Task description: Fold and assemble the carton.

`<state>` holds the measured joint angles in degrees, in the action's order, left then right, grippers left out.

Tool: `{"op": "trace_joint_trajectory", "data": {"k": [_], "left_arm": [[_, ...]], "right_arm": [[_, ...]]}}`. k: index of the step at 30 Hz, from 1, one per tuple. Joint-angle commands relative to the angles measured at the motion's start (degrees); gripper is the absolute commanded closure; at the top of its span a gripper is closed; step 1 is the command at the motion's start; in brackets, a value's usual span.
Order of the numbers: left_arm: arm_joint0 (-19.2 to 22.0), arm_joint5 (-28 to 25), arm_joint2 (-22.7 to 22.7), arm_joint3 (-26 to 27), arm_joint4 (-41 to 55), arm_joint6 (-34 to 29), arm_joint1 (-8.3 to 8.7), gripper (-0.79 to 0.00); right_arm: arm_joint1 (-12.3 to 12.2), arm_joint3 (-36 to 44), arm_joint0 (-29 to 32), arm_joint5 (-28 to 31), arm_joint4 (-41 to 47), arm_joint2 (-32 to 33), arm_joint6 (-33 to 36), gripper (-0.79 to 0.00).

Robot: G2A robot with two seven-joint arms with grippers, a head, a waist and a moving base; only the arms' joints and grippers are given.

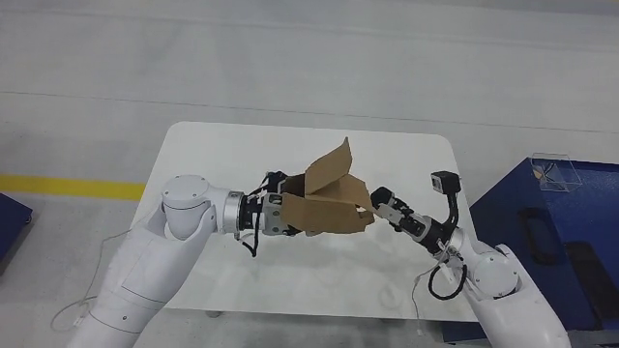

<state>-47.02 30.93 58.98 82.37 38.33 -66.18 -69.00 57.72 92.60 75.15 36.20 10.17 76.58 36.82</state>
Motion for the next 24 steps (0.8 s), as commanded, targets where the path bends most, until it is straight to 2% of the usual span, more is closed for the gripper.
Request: {"op": "trace_joint_trajectory", "data": {"k": [1,9,16,24], "left_arm": [[-0.02,-0.4,0.21,0.01,0.17,0.41,0.08,0.0],[-0.46,-1.38,0.44,0.14,2.62,1.01,0.17,0.0],[-1.04,-2.09,0.81,0.59,4.23,2.0,0.09,0.0],[-1.92,-0.69,0.22,1.27,8.25,2.86,-0.09,0.0]], "right_arm": [[0.08,-0.17,-0.19,-0.43,-1.24,-1.1,1.16,-0.785],[0.87,-1.52,-0.76,-1.49,-3.35,-5.83,1.33,-0.785],[0.68,-1.41,-0.77,-2.28,0.23,-3.95,2.15,-0.785],[1.02,-1.23,-0.41,-2.11,-1.67,-5.76,2.1,-0.785]]}}
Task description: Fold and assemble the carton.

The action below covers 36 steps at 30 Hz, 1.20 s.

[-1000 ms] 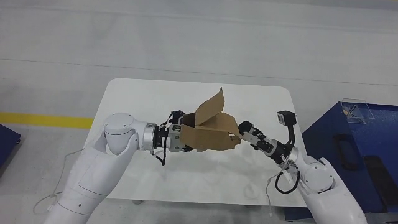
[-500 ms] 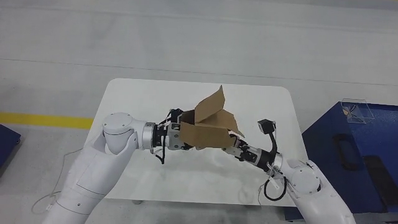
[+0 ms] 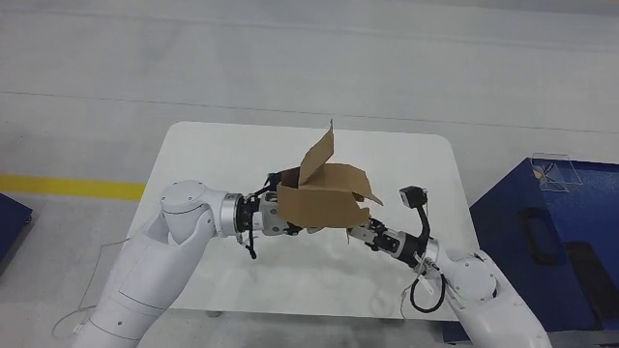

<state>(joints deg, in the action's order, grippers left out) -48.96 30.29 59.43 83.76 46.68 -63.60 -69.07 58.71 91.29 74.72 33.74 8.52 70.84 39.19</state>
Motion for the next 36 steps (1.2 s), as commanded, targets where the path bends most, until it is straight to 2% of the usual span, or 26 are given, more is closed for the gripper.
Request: {"op": "trace_joint_trajectory", "data": {"k": [1,8,25,30,36], "left_arm": [[0.07,0.09,-0.43,-0.31,-0.17,0.5,-0.03,0.0],[0.26,0.3,-1.57,-1.01,-1.33,0.78,0.05,0.0],[1.18,2.87,-3.04,-2.79,0.66,4.34,-0.21,0.0],[1.28,1.26,-3.16,-2.24,0.79,4.07,-0.23,0.0],[0.66,-1.84,-2.26,-1.24,-0.36,2.45,0.19,0.0]], "right_arm": [[0.04,0.02,0.03,0.79,0.18,0.29,-0.77,-0.785],[-0.26,1.28,0.84,1.96,5.23,4.09,-1.91,-0.785],[-0.47,8.36,5.86,2.46,3.39,5.2,-1.13,-0.785],[-0.29,8.07,5.5,3.23,2.24,4.93,-2.34,-0.785],[-0.51,5.96,5.1,3.04,3.5,8.59,-4.49,-0.785]]}}
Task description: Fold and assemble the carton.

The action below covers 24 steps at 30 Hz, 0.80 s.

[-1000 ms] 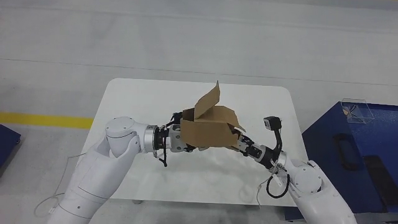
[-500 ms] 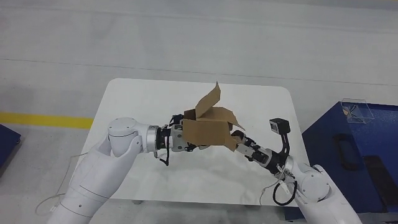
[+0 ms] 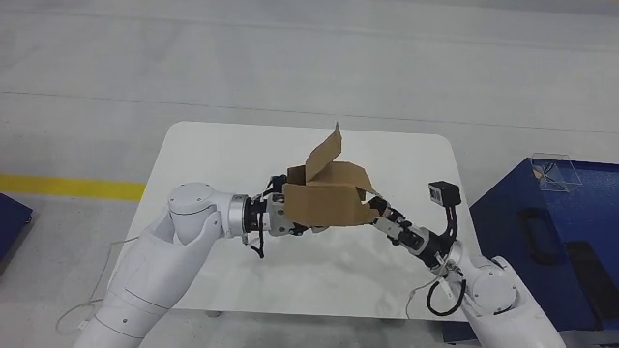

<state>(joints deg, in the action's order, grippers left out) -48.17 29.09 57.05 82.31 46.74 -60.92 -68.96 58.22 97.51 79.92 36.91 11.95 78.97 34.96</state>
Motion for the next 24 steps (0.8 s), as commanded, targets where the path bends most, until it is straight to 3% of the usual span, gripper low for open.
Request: {"op": "trace_joint_trajectory", "data": {"k": [1,11,24], "left_arm": [[-0.27,-1.28,0.14,0.48,-0.86,-0.49,0.15,0.0],[-0.73,-1.81,-0.87,1.71,-3.48,-0.31,0.4,0.0],[-0.28,1.3,-1.36,-0.25,-0.39,2.1,0.12,0.0]], "right_arm": [[-0.02,-0.49,-0.13,-0.19,-0.33,0.8,-0.66,-0.785],[0.68,0.43,-0.66,-0.24,-10.33,-2.45,-4.34,-0.785],[0.84,3.08,0.5,-0.91,-10.22,-3.3,-3.72,-0.785]]}}
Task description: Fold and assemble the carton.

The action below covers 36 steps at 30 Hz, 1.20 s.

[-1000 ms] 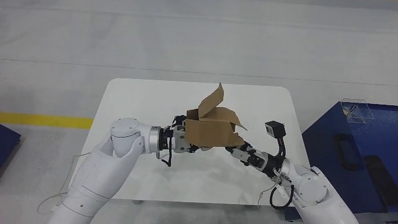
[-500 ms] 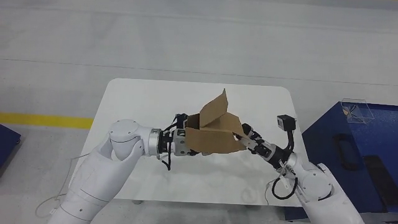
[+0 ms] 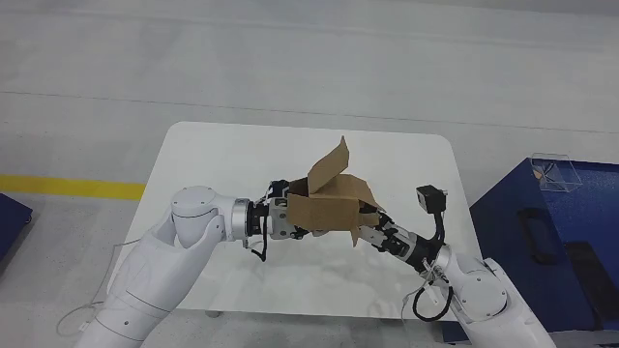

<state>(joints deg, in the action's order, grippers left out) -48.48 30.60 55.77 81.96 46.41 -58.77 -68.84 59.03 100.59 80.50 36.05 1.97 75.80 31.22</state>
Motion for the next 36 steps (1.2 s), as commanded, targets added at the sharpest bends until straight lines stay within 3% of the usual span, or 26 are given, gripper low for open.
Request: {"op": "trace_joint_trajectory", "data": {"k": [1,12,24,36], "left_arm": [[0.05,-0.54,-0.12,0.22,-0.17,-0.22,0.0,0.0],[-0.75,-5.99,0.96,2.28,-2.93,-4.43,0.72,0.0],[-2.18,-13.66,0.56,6.59,-8.58,-9.33,1.45,0.0],[-2.53,-13.89,0.85,6.18,-7.8,-9.27,1.62,0.0]], "right_arm": [[0.05,-0.05,-0.16,-0.13,-0.47,-0.21,0.02,-0.785],[-0.21,-2.22,-1.87,-2.9,1.44,3.49,-0.15,-0.785],[0.42,-3.63,-3.56,-3.98,-1.41,0.48,-1.23,-0.785],[0.27,-3.3,-3.21,-3.01,2.74,2.59,0.38,-0.785]]}}
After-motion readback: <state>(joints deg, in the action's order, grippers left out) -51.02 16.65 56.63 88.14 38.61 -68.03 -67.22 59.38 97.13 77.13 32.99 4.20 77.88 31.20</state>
